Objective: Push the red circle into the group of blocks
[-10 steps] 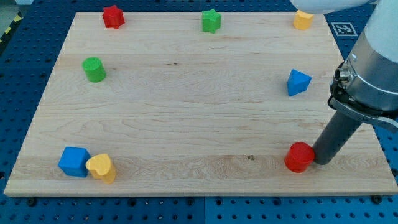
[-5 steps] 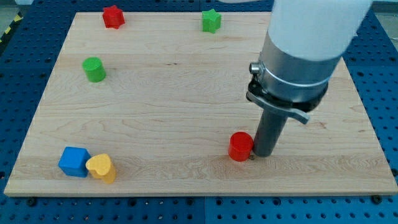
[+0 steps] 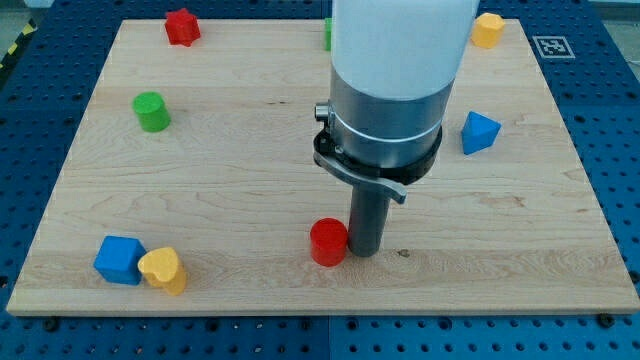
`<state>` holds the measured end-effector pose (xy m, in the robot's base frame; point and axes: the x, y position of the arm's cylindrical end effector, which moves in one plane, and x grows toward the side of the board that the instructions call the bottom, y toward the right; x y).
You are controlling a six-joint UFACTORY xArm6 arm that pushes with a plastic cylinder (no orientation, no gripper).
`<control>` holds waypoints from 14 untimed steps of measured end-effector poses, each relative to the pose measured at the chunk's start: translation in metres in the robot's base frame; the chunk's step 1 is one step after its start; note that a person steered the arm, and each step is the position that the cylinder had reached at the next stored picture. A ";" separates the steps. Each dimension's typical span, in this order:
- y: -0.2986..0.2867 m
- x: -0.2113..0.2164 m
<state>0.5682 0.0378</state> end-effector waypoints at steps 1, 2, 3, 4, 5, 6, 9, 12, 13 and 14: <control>0.000 0.001; -0.020 0.001; -0.061 0.001; -0.103 0.000; -0.147 -0.013; -0.167 -0.024; -0.175 -0.087; -0.213 -0.055; -0.228 -0.101; -0.197 -0.134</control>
